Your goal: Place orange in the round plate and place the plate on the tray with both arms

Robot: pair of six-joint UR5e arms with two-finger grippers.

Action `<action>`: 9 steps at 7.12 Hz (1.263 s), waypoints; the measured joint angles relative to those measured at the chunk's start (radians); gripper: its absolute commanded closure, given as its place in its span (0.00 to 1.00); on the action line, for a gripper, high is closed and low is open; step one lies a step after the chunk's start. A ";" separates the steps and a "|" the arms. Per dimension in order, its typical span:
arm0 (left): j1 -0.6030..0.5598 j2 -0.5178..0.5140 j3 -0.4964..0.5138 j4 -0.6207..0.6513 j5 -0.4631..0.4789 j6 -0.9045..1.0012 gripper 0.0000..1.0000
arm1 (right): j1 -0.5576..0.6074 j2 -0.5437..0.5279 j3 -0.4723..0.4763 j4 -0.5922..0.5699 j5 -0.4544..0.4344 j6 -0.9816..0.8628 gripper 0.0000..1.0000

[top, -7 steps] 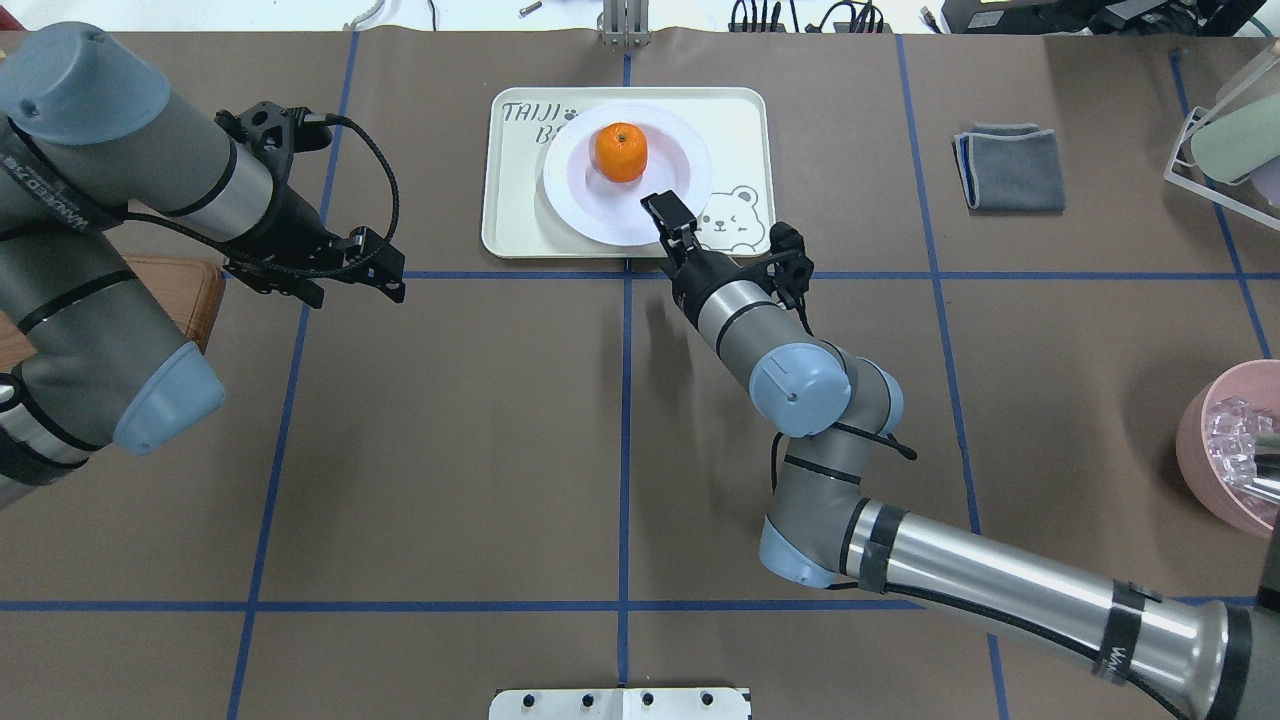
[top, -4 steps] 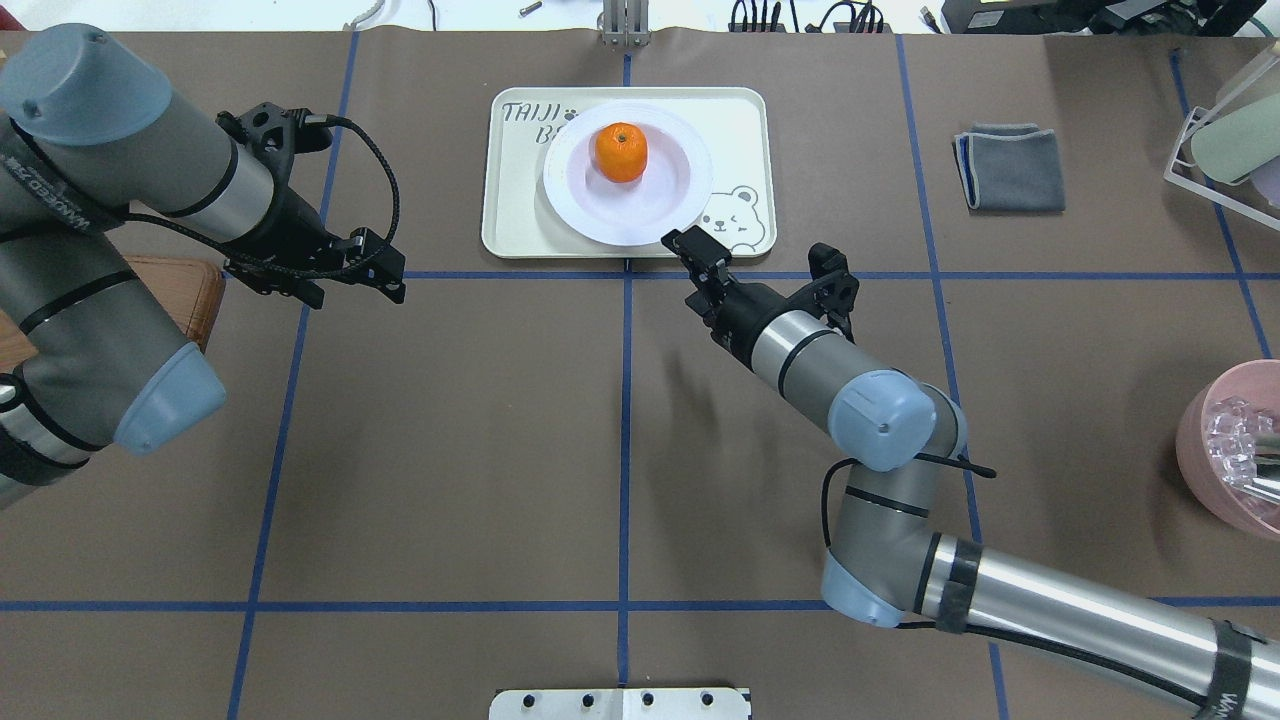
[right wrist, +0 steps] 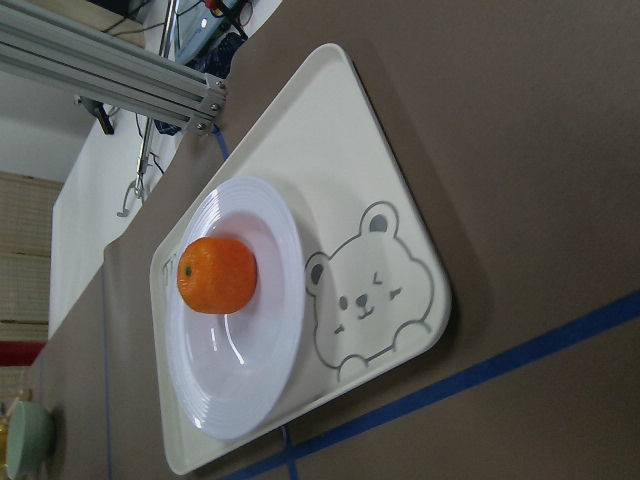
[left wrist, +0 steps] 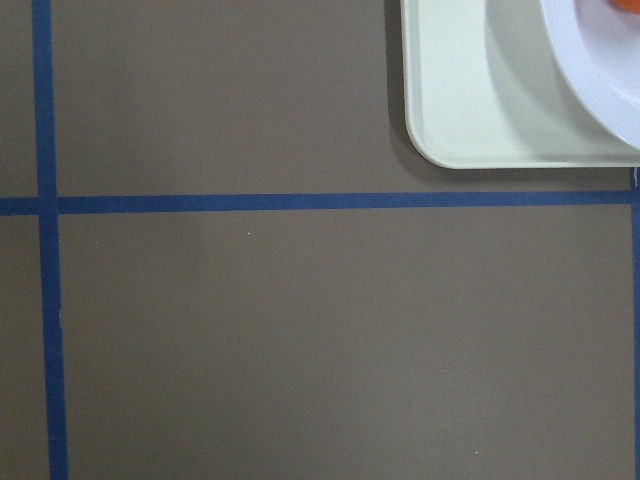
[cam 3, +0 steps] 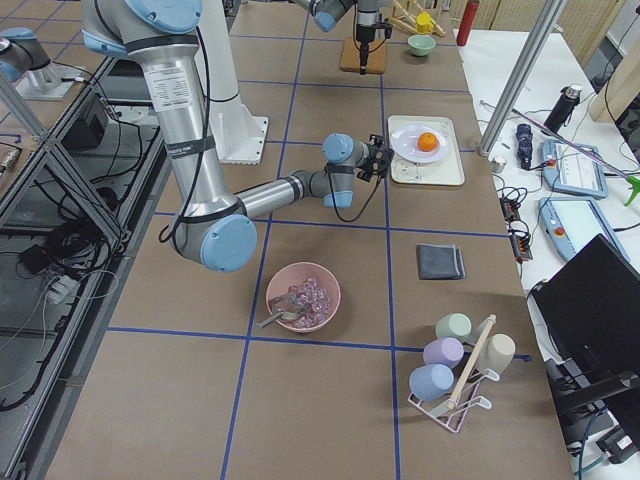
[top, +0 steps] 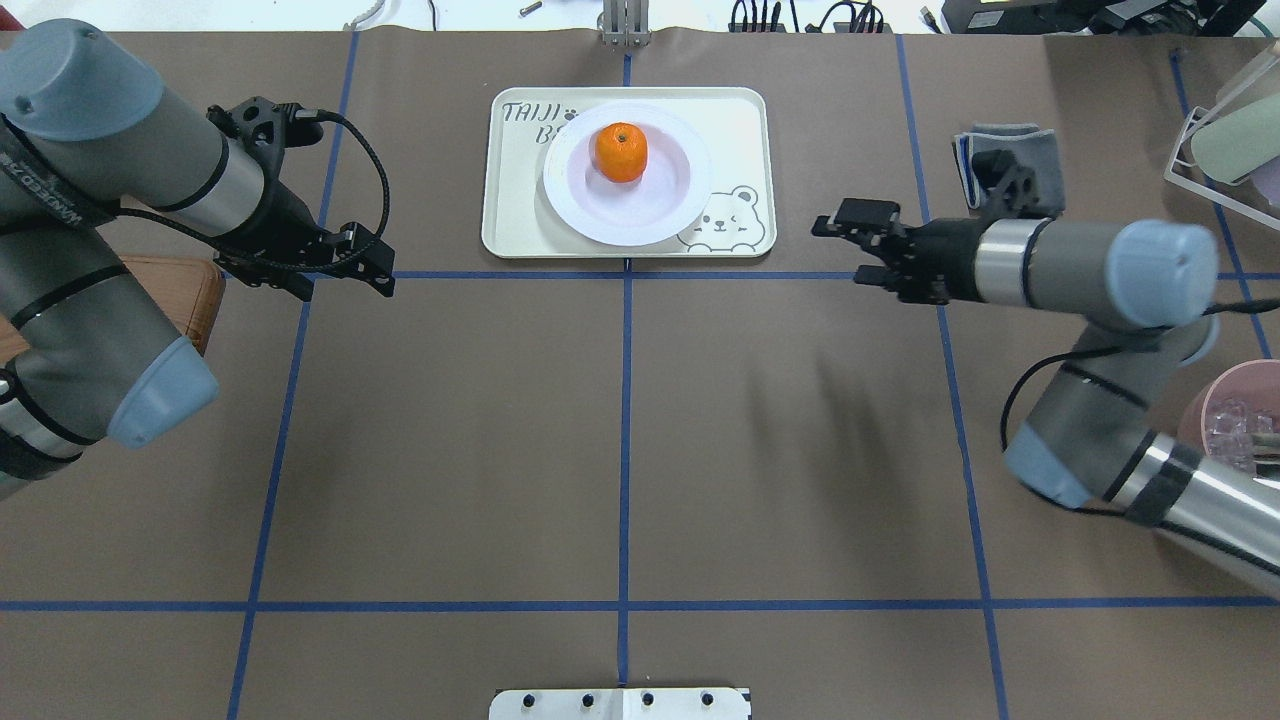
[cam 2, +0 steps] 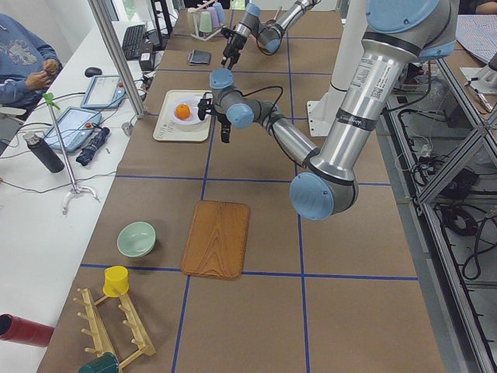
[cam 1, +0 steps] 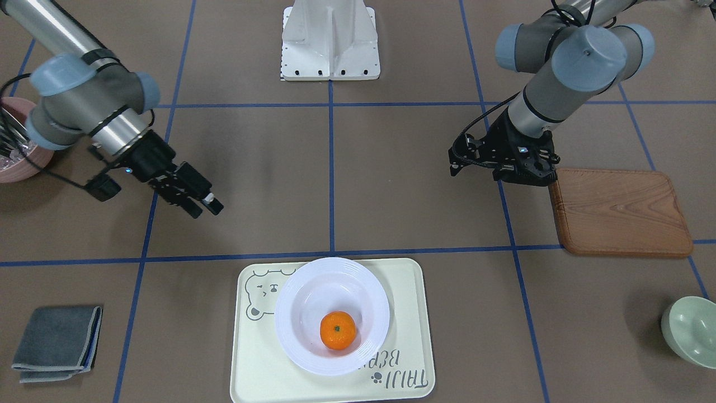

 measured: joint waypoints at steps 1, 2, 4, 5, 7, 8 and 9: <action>-0.025 0.024 -0.001 0.000 0.001 0.055 0.03 | 0.123 -0.027 -0.006 -0.054 0.180 -0.154 0.00; -0.059 0.056 -0.003 0.000 0.001 0.130 0.03 | 0.231 -0.039 -0.008 -0.153 0.323 -0.335 0.00; -0.149 0.138 0.005 0.002 0.001 0.338 0.03 | 0.371 -0.061 -0.006 -0.372 0.461 -0.712 0.00; -0.206 0.168 0.018 0.022 0.002 0.469 0.03 | 0.415 -0.082 -0.004 -0.475 0.477 -0.910 0.00; -0.332 0.190 0.044 0.145 0.017 0.773 0.03 | 0.510 -0.095 -0.001 -0.770 0.464 -1.387 0.00; -0.388 0.197 0.058 0.200 0.031 0.893 0.03 | 0.557 -0.083 0.005 -0.941 0.438 -1.606 0.00; -0.438 0.201 0.076 0.243 0.035 0.976 0.03 | 0.595 -0.061 0.023 -1.110 0.406 -1.768 0.00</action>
